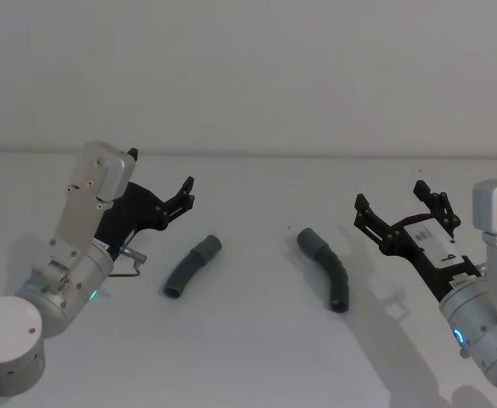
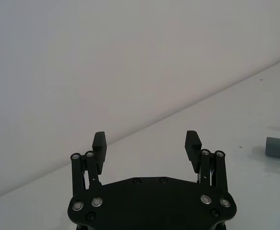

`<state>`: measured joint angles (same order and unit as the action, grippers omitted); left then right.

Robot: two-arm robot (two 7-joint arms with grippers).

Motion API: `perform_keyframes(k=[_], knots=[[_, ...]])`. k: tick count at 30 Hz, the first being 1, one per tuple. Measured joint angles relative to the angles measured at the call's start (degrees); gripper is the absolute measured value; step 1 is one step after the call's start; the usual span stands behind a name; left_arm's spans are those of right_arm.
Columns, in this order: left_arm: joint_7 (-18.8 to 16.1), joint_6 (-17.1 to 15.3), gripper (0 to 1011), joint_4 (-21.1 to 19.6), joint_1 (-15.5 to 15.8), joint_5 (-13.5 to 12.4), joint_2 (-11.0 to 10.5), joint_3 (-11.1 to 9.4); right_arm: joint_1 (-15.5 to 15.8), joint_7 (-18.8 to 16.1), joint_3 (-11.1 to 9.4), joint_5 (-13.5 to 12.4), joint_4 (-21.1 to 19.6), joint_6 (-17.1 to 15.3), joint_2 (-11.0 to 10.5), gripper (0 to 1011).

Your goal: Use both hands to pick up one end of the pipe from the table, align the ends, and insert them.

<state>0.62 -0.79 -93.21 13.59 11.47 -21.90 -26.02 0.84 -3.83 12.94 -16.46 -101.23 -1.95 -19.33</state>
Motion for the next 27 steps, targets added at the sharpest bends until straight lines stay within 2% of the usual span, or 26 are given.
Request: perform_keyframes(k=[27], knots=[[0.0, -0.01, 1001, 0.04, 0.0, 0.02, 0.0, 0.0, 0.0, 0.0, 0.0, 0.0, 0.0, 0.0, 0.0, 1001]])
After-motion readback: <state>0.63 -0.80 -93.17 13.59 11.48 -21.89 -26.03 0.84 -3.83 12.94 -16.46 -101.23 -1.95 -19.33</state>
